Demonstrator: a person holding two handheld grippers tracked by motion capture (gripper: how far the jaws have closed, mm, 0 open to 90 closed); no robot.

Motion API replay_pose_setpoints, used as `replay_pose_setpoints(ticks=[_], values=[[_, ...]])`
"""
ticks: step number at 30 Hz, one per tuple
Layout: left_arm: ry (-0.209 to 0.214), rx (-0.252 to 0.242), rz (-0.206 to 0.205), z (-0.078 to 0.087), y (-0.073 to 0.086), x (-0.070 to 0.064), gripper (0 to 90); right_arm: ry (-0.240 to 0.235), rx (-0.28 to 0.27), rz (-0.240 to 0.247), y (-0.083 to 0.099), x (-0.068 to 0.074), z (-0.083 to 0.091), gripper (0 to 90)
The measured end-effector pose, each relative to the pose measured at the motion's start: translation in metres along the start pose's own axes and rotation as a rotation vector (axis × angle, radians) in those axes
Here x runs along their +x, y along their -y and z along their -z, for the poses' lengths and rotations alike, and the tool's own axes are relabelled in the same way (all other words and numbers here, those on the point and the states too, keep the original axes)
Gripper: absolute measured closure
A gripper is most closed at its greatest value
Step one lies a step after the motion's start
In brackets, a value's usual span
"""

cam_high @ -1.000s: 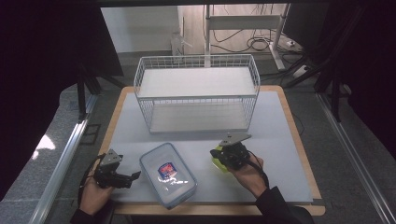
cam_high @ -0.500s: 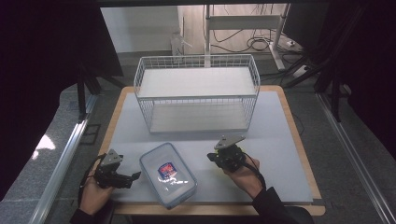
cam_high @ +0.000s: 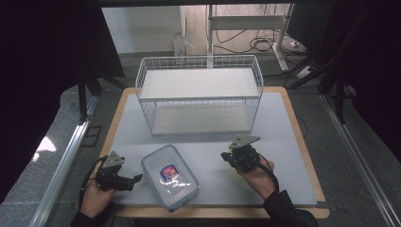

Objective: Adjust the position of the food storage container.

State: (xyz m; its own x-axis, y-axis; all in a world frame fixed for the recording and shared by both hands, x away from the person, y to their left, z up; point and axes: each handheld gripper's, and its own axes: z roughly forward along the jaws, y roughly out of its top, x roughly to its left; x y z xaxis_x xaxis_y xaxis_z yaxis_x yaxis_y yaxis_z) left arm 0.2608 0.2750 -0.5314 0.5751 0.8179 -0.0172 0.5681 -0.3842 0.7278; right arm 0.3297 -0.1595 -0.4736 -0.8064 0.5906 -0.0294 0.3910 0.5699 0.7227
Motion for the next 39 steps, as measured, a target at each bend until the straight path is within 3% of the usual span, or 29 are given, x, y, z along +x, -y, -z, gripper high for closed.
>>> replay_pose_setpoints(ticks=[3,7,8,9,11,16,21,25,39], values=[[0.000,0.000,0.001,0.000,0.000,0.000,1.5,0.011,-0.011,-0.022,0.005,-0.008,0.009,90.0],[0.002,0.000,0.001,-0.001,0.000,0.000,1.5,0.077,0.011,-0.035,0.015,-0.019,0.020,90.0],[0.003,0.001,0.001,-0.001,0.000,0.000,1.5,0.049,-0.011,-0.102,0.020,-0.026,0.023,90.0],[0.003,0.002,-0.001,-0.001,0.000,0.000,1.5,0.049,-0.011,-0.102,0.020,-0.026,0.023,90.0],[0.004,0.004,0.001,-0.002,-0.001,0.000,1.5,0.068,-0.017,-0.088,0.018,-0.025,0.025,90.0],[0.005,0.003,0.003,-0.002,-0.001,0.000,1.6,0.029,-0.053,-0.048,0.009,-0.012,0.022,90.0],[0.005,0.003,0.003,-0.002,0.000,0.000,1.6,0.000,-0.003,-0.005,0.007,-0.001,0.003,90.0],[0.006,0.003,0.003,-0.002,0.000,0.001,1.6,0.029,0.017,0.004,0.008,-0.002,0.004,90.0],[0.021,0.001,0.024,-0.001,0.000,0.001,1.9,0.123,0.023,-0.107,0.033,-0.041,0.032,90.0]])
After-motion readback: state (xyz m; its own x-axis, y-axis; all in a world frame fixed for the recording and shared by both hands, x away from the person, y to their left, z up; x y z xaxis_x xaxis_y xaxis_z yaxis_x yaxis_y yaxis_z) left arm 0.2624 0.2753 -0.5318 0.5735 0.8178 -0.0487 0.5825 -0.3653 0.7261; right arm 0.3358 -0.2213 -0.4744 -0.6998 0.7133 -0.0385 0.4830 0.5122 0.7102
